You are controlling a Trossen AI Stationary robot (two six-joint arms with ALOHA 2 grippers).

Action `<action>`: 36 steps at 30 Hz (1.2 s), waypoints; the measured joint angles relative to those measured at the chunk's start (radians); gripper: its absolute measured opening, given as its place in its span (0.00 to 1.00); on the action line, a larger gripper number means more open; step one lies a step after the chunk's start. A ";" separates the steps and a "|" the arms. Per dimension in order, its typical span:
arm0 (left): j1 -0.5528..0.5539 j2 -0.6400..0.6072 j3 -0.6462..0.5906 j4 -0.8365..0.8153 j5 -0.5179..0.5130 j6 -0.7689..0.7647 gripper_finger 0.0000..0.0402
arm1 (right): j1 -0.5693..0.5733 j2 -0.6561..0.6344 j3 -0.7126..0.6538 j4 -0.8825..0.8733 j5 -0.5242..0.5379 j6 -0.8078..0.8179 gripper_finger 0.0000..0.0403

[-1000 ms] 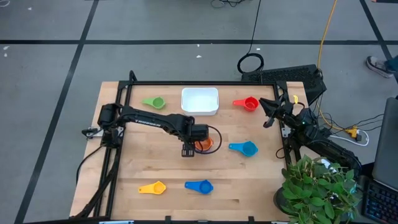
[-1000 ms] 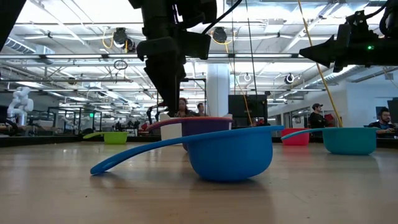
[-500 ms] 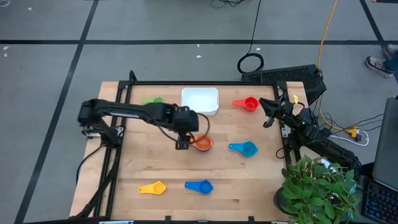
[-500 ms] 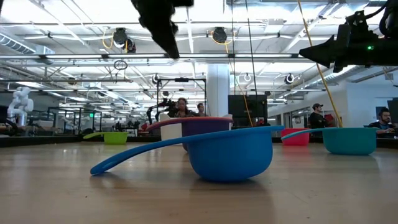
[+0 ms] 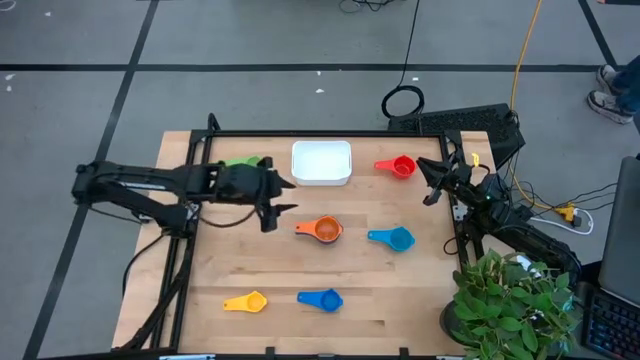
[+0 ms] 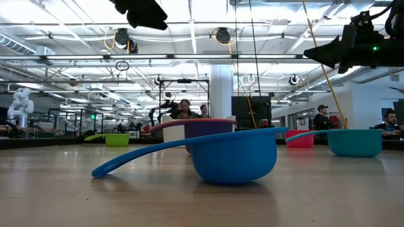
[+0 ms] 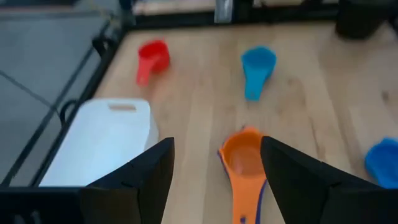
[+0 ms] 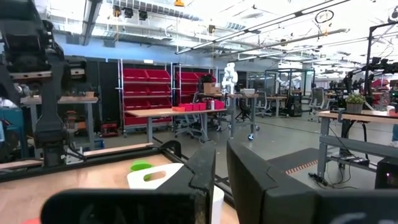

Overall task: Nest measuring cups in basket
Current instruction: Stack the red measuring cup on the orange measuring cup

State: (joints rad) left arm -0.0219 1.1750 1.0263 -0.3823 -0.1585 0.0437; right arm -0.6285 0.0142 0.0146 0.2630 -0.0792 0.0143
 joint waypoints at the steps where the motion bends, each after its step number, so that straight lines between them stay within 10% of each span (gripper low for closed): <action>1: 0.000 -0.012 -0.019 0.038 0.000 0.000 0.60 | 0.000 0.000 0.000 0.000 0.000 0.000 0.08; 16: -0.016 -0.070 -0.054 0.070 0.069 -0.052 0.60 | 0.000 0.000 0.000 0.049 -0.001 0.076 0.08; 29: -0.027 -0.406 -0.099 -0.050 0.015 -0.062 0.60 | 0.000 0.003 0.007 0.192 0.031 0.381 0.08; 36: -0.026 -0.465 -0.161 -0.020 -0.047 -0.075 0.60 | 0.000 0.147 0.188 -0.028 0.084 0.312 0.08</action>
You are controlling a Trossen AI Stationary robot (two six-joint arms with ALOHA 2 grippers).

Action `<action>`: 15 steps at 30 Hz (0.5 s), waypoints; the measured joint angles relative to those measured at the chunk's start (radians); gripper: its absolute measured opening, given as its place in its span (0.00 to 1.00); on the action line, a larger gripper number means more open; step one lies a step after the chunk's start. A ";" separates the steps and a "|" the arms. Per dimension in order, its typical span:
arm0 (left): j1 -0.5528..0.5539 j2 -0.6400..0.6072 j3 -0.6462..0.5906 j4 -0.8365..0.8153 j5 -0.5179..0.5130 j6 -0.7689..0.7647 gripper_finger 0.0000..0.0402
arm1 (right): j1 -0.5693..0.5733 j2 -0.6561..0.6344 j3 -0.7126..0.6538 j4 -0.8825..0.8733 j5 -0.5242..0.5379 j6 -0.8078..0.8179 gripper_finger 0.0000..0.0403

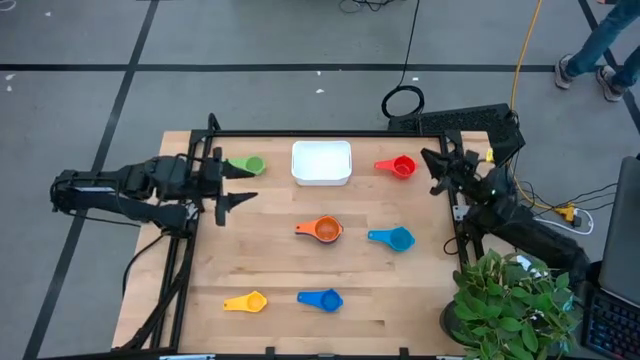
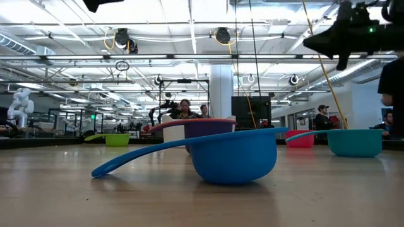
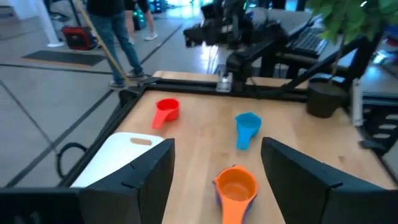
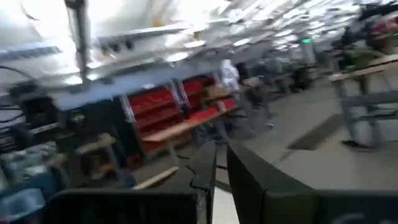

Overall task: Nest measuring cups in basket
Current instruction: Stack the red measuring cup on the orange measuring cup

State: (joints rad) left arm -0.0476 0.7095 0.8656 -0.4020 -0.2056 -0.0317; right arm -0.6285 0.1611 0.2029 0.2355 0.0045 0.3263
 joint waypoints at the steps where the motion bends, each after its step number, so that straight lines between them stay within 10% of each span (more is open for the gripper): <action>1: 0.003 0.002 -0.001 0.002 -0.012 0.006 0.60 | -0.001 0.040 0.037 -0.051 0.025 -0.019 0.08; 15: 0.034 0.023 -0.001 0.057 -0.032 0.054 0.60 | -0.023 0.610 0.440 -0.635 0.041 -0.140 0.26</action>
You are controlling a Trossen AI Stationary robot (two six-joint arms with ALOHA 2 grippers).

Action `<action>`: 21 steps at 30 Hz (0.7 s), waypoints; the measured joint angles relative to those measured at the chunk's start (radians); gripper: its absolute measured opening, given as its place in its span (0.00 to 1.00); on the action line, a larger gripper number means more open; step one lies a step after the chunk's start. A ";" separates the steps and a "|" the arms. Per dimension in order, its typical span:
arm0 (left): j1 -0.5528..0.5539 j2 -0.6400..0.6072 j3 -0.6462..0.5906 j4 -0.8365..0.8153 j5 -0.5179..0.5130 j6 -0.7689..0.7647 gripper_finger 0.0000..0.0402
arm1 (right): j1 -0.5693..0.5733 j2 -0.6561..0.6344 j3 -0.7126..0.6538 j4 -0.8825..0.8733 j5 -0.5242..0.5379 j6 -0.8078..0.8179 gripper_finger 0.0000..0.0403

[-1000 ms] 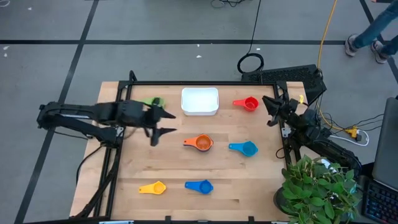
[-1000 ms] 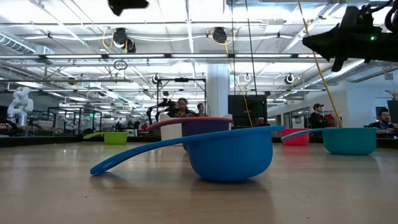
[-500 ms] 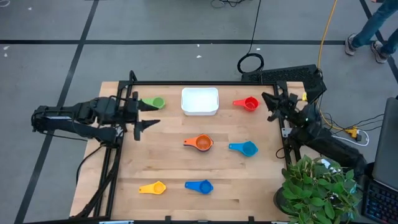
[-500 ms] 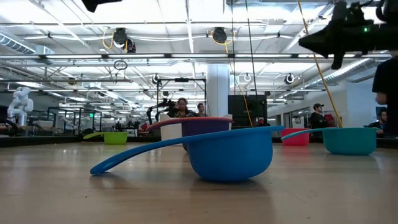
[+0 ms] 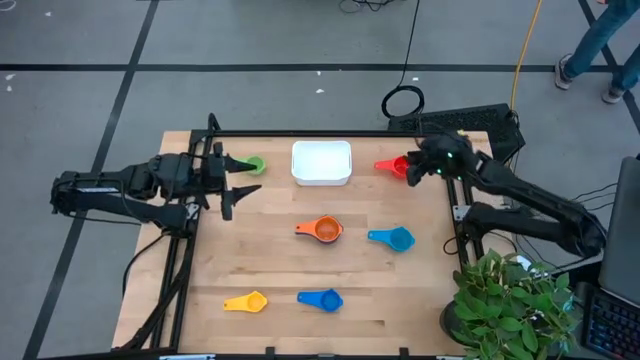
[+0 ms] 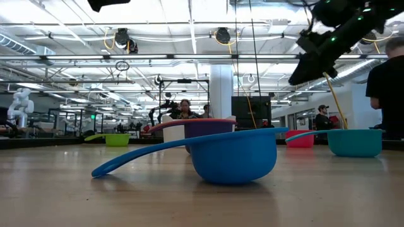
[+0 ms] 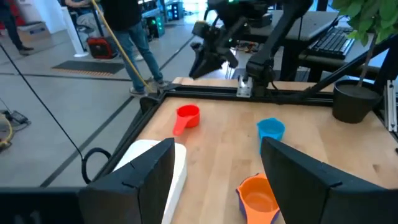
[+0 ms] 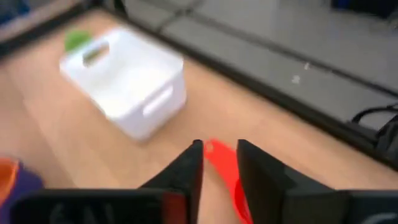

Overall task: Nest measuring cups in basket
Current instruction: Stack the red measuring cup on the orange measuring cup

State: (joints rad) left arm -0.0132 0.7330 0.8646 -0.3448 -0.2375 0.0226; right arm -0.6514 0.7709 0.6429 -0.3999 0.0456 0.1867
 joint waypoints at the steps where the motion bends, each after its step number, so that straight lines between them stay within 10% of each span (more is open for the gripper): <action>1: 0.001 0.000 0.000 0.000 0.000 0.002 0.60 | 0.000 0.028 0.016 -0.021 -0.006 -0.022 0.29; 21: 0.007 0.000 0.000 0.004 0.000 0.028 0.60 | -0.016 0.471 0.064 -0.114 -0.014 -0.233 0.41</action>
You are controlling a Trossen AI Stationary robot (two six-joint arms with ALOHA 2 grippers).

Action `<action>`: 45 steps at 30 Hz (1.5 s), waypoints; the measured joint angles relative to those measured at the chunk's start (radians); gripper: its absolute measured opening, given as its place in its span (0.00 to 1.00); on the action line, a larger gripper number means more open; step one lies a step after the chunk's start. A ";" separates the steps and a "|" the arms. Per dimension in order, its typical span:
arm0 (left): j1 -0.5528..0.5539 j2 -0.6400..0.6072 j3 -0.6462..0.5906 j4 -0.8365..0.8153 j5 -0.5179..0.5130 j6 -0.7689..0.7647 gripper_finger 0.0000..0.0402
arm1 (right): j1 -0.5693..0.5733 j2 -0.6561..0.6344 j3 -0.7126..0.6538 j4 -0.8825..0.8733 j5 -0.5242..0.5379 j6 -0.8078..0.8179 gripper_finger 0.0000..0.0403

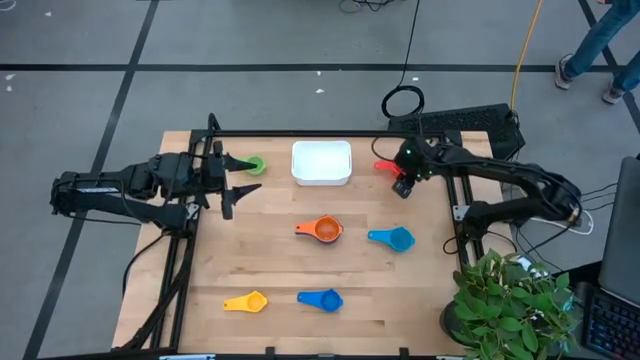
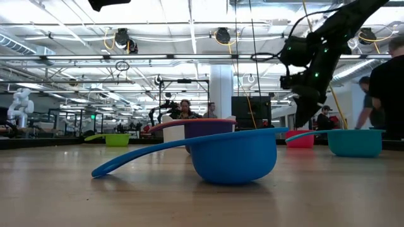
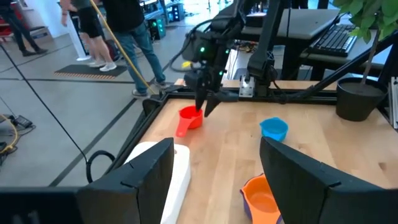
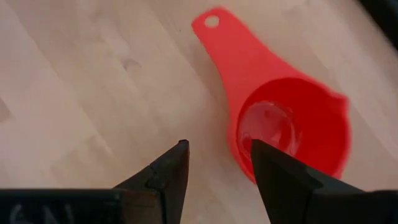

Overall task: Nest measuring cups in basket
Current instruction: Stack the red measuring cup on the orange measuring cup

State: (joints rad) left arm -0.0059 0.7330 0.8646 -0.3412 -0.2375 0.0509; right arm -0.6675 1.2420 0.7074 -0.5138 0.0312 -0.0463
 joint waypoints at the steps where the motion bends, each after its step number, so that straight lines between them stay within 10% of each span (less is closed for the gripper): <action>1: 0.000 0.000 0.000 0.000 0.000 0.000 0.60 | -0.001 0.018 0.000 0.008 0.016 0.000 0.40; 9: 0.000 0.000 0.000 0.000 0.000 -0.008 0.60 | -0.016 0.125 0.000 0.042 0.075 -0.016 0.33; 17: 0.000 0.000 0.000 0.000 0.000 -0.012 0.60 | -0.011 0.136 0.000 0.028 0.074 -0.048 0.03; 32: 0.000 0.115 0.000 -0.031 0.000 0.010 0.60 | 0.202 -0.121 0.046 0.032 -0.003 0.208 0.00; 45: 0.131 0.084 0.001 -0.071 0.000 -0.013 0.60 | 0.529 0.010 0.332 0.182 -0.007 0.271 0.00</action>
State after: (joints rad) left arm 0.1247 0.8165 0.8658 -0.4124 -0.2371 0.0382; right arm -0.1387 1.2524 1.0398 -0.3322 0.0238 0.2246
